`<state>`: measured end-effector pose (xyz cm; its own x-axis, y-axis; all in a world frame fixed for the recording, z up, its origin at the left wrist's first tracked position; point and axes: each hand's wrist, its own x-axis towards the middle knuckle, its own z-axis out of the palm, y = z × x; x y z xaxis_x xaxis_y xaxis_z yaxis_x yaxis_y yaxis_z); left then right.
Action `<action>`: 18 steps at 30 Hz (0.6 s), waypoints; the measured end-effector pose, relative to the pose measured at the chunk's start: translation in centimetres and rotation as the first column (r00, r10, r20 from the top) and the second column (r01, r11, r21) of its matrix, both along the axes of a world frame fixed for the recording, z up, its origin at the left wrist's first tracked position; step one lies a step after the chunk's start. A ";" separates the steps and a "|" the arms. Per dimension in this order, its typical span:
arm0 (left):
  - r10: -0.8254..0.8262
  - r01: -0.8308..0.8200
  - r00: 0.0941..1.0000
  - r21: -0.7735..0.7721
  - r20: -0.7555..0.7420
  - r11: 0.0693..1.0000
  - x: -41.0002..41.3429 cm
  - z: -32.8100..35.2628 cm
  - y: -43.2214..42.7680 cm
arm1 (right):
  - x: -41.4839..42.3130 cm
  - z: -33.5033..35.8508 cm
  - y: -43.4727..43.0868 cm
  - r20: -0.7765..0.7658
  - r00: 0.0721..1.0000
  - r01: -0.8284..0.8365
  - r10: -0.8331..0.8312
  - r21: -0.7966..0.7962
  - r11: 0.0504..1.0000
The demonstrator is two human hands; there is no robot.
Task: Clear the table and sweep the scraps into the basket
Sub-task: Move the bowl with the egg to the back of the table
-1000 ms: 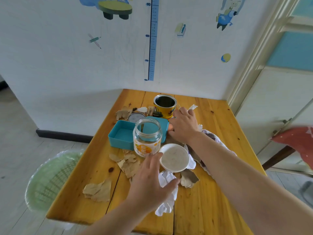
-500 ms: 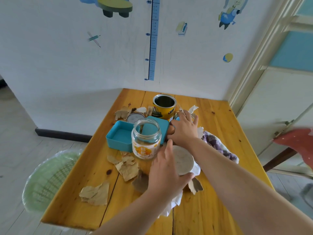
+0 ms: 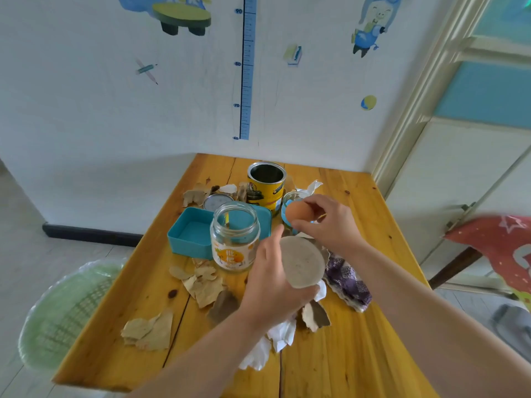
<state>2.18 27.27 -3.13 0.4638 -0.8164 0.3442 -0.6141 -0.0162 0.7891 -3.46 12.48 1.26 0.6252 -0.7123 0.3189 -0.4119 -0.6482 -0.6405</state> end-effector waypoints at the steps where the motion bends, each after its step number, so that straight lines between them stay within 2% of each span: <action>1: -0.009 0.009 1.000 0.000 -0.005 1.000 0.0 0.1 -0.1 | -0.6 0.2 0.0 0.026 1.000 -0.016 0.015 0.043 0.999; 3: -0.001 0.001 1.000 0.001 -0.023 1.000 0.2 0.3 -0.3 | -1.8 0.6 0.3 0.059 0.993 -0.106 0.099 0.134 0.985; 5: 0.010 -0.010 0.999 -0.009 -0.051 1.000 0.2 0.6 -0.5 | -3.0 1.2 0.6 0.043 0.975 -0.220 0.216 0.142 0.965; 8: 0.007 -0.008 0.999 -0.031 -0.043 0.999 0.3 0.9 -0.8 | -3.8 1.7 1.4 -0.169 0.939 -0.315 0.300 -0.066 0.947; 12: 0.012 -0.011 1.000 -0.051 0.021 0.999 0.3 1.0 -1.2 | -3.2 1.9 2.3 -0.445 0.873 -0.362 0.202 -0.311 0.879; 18: 0.009 -0.006 0.998 -0.045 0.067 0.999 0.2 1.1 -1.4 | -2.5 2.9 2.9 -0.589 0.795 -0.387 0.146 -0.307 0.870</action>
<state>2.35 25.91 -2.03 0.4442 -0.7960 0.4112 -0.6660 0.0137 0.7458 -5.94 15.37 4.20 0.9216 -0.3778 0.0886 -0.3759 -0.9259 -0.0374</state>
